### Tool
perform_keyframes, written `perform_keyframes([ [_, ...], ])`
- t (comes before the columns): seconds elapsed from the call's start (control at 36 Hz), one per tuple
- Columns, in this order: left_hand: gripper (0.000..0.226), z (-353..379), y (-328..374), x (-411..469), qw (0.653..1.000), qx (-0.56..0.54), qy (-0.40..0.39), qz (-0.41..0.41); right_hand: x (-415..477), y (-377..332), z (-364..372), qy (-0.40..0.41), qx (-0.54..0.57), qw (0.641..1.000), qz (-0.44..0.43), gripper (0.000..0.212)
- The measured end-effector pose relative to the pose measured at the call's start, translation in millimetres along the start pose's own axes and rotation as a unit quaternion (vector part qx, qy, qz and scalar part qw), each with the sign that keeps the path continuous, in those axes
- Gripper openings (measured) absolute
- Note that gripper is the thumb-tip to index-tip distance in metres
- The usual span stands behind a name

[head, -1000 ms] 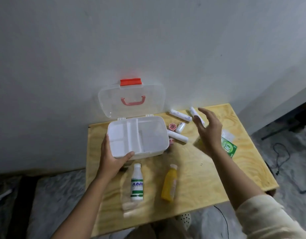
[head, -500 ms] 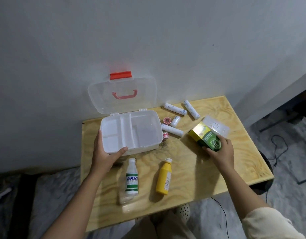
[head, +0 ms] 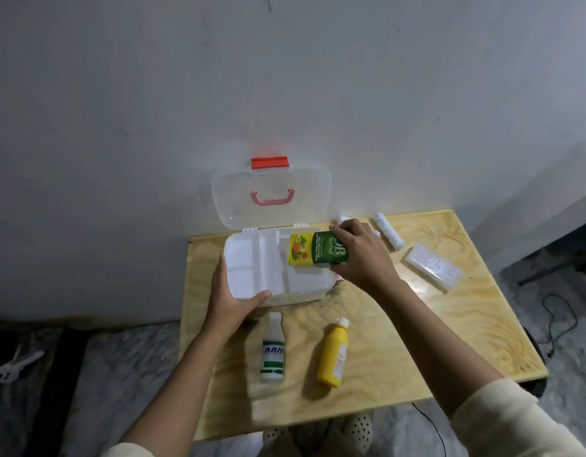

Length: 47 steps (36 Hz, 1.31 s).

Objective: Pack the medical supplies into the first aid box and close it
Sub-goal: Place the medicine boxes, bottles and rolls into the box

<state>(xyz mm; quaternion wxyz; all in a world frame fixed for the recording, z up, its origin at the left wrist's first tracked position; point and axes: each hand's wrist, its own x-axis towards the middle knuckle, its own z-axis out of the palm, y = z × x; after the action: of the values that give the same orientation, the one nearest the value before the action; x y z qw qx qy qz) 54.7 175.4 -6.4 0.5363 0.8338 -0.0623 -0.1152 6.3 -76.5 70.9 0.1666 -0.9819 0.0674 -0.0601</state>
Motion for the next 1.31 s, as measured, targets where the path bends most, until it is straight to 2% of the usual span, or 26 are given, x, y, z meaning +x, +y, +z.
perform_keyframes([
  [0.17, 0.104, -1, 0, 0, 1.000, 0.009, 0.004, 0.016, 19, -20, 15, -0.050, -0.063, 0.996, -0.031, 0.063],
  [0.33, 0.103, 1, -3, 0, 1.000, 0.001, 0.015, 0.019, 36, -27, 35, -0.094, -0.063, 0.992, -0.051, 0.064],
  [0.44, 0.110, 1, -4, 0, 1.000, 0.005, 0.018, 0.014, 41, -34, 46, -0.122, -0.027, 0.992, -0.026, 0.063],
  [0.61, 0.112, -1, -3, -1, 1.000, 0.001, 0.008, 0.005, 38, -36, 63, -0.163, 0.007, 0.986, 0.022, 0.072],
  [0.81, 0.108, -2, -2, 0, 1.000, -0.003, 0.005, 0.012, 37, -42, 78, -0.124, -0.029, 0.991, 0.036, 0.068],
  [0.97, 0.108, -3, -1, 1, 1.000, 0.003, 0.000, 0.022, 38, -40, 82, -0.136, -0.016, 0.990, 0.046, 0.072],
  [1.17, 0.107, -8, 7, 2, 0.996, 0.082, -0.011, 0.028, 35, -42, 73, -0.137, 0.039, 0.989, 0.035, 0.064],
  [1.25, 0.118, -12, 7, 8, 0.991, 0.133, -0.027, 0.005, 30, -39, 54, -0.096, 0.076, 0.992, 0.043, 0.063],
  [1.31, 0.132, -13, 5, 15, 0.984, 0.172, -0.032, -0.017, 22, -34, 39, -0.036, 0.109, 0.992, 0.052, 0.058],
])
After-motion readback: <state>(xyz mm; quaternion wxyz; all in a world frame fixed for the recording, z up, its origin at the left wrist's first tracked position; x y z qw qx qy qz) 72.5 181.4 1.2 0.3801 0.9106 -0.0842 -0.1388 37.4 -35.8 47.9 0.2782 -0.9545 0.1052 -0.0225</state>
